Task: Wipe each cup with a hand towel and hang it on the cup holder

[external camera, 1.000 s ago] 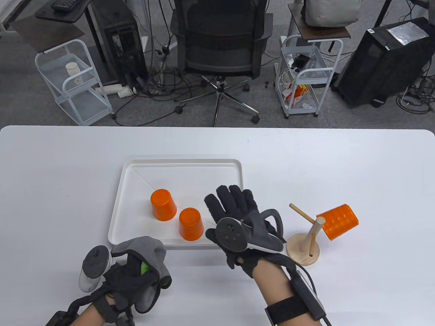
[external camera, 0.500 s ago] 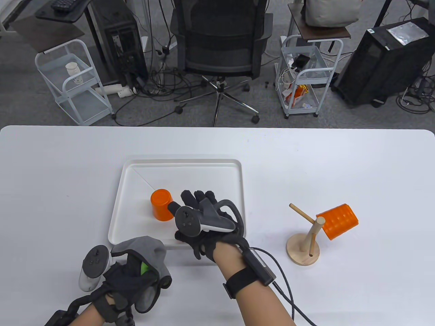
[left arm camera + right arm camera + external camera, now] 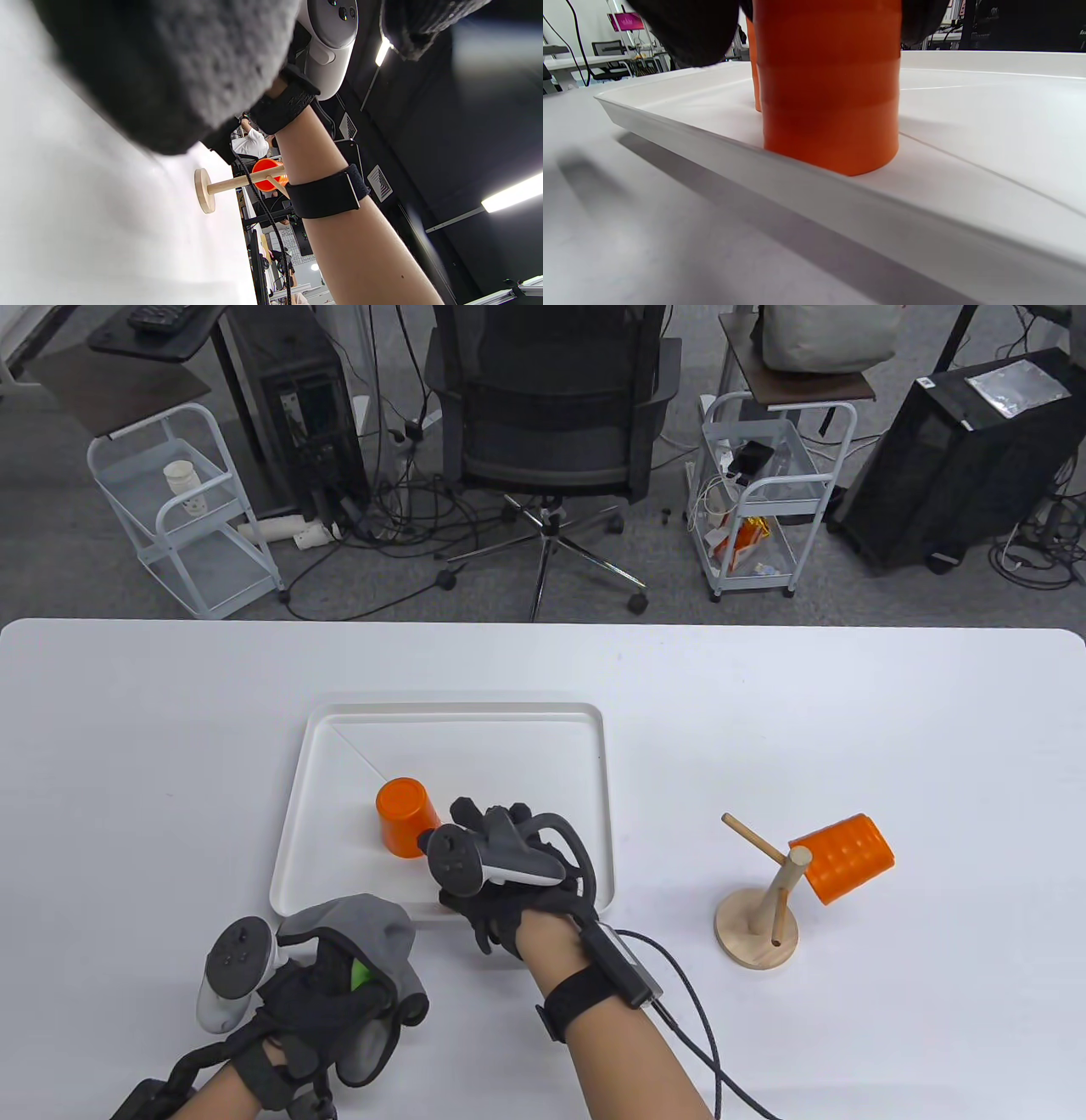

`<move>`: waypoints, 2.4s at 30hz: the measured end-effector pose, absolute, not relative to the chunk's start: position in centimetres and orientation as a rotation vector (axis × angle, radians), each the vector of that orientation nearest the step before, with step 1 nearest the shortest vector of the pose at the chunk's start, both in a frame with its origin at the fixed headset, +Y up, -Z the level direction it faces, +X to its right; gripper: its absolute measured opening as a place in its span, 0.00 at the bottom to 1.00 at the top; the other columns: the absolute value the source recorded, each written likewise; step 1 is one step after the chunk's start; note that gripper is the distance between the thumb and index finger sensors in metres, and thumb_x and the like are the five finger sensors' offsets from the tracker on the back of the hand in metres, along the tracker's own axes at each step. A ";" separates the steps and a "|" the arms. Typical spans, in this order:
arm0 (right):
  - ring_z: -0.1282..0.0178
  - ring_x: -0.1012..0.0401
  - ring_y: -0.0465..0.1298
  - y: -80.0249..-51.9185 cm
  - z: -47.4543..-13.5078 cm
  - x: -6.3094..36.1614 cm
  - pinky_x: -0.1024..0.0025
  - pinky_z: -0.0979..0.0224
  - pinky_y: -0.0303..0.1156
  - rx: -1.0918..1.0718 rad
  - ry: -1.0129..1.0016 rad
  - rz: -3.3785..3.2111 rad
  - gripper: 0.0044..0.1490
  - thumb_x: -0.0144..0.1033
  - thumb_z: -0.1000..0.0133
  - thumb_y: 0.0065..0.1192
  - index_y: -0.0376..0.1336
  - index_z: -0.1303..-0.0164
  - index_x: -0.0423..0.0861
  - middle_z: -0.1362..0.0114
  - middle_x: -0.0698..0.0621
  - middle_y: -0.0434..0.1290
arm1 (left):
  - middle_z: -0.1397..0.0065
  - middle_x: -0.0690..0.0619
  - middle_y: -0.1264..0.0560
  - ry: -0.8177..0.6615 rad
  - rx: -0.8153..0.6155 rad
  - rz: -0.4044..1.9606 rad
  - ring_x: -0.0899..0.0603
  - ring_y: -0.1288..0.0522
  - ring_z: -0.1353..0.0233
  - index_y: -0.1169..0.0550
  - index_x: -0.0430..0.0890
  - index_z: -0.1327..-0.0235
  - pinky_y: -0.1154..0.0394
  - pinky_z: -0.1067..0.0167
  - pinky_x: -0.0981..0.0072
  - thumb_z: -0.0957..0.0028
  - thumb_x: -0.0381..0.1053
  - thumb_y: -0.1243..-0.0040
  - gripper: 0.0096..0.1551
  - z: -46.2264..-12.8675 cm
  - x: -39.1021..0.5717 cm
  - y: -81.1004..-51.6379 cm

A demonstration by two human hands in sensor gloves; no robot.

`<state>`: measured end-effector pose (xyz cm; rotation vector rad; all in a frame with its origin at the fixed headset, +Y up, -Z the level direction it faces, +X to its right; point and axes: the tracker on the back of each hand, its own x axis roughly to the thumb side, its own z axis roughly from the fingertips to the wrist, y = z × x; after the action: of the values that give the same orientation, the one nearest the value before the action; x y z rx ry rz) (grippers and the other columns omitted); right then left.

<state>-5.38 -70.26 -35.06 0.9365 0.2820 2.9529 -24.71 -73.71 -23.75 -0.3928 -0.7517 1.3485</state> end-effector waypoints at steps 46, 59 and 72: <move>0.43 0.39 0.80 -69.4 -27.5 3.2 0.36 0.35 0.71 0.553 -0.198 1.956 0.46 0.54 0.44 0.54 0.47 0.23 0.41 0.25 0.30 0.62 | 0.17 0.52 0.61 -0.754 -0.332 1.307 0.42 0.24 0.35 0.67 0.65 0.32 0.30 0.33 0.38 0.49 0.74 0.48 0.52 -23.6 -25.3 -73.6; 0.47 0.41 0.81 -70.3 -25.7 2.9 0.38 0.37 0.73 0.559 -0.095 1.745 0.47 0.56 0.43 0.54 0.47 0.23 0.40 0.26 0.31 0.63 | 0.14 0.58 0.58 -0.828 -0.347 1.311 0.37 0.25 0.31 0.65 0.64 0.28 0.31 0.32 0.36 0.49 0.75 0.50 0.52 -23.2 -24.8 -73.6; 0.49 0.42 0.81 -70.3 -25.1 2.5 0.39 0.38 0.73 0.602 -0.069 1.685 0.47 0.57 0.43 0.54 0.47 0.23 0.40 0.27 0.31 0.64 | 0.11 0.60 0.54 -0.934 -0.354 1.319 0.33 0.27 0.29 0.50 0.60 0.20 0.33 0.32 0.32 0.58 0.81 0.59 0.53 -23.0 -24.4 -73.4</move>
<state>2.52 -70.26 -25.14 0.6018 -0.0688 1.6850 -24.41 -73.39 -23.00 -0.3536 -0.9340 1.3188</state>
